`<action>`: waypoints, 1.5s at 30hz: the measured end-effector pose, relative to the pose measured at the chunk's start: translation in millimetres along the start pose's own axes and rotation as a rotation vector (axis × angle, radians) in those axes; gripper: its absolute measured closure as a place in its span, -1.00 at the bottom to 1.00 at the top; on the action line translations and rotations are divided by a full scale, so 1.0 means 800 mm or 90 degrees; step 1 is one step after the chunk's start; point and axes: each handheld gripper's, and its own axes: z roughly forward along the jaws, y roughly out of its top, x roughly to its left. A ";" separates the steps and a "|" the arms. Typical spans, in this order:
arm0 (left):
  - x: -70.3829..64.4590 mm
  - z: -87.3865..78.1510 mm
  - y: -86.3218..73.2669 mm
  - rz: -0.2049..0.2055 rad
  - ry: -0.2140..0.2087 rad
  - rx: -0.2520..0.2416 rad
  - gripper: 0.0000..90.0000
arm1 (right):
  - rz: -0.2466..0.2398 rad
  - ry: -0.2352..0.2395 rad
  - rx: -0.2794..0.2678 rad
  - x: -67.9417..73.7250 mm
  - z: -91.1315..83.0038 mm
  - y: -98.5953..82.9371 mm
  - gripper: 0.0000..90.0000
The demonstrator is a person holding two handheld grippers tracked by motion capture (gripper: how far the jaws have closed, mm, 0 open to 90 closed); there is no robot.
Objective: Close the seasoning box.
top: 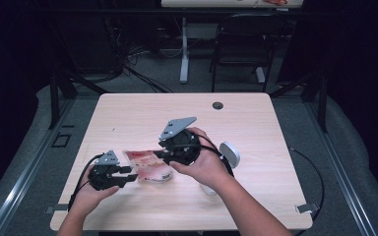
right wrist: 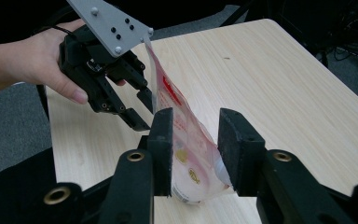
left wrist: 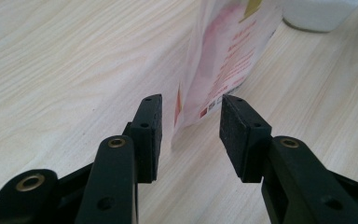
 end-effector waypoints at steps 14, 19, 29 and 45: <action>0.003 -0.019 -0.007 -0.016 0.021 -0.023 0.28 | 0.040 -0.011 -0.024 0.002 -0.017 -0.012 0.23; 0.005 -0.021 -0.006 -0.017 0.023 -0.023 0.28 | 0.045 -0.017 -0.029 -0.003 -0.020 -0.026 0.20; 0.004 -0.018 -0.006 -0.020 0.026 -0.018 0.26 | 0.113 -0.053 -0.074 -0.019 -0.051 -0.075 0.21; 0.003 -0.012 -0.007 -0.022 0.025 -0.010 0.26 | 0.193 -0.106 -0.125 -0.050 -0.112 -0.131 0.40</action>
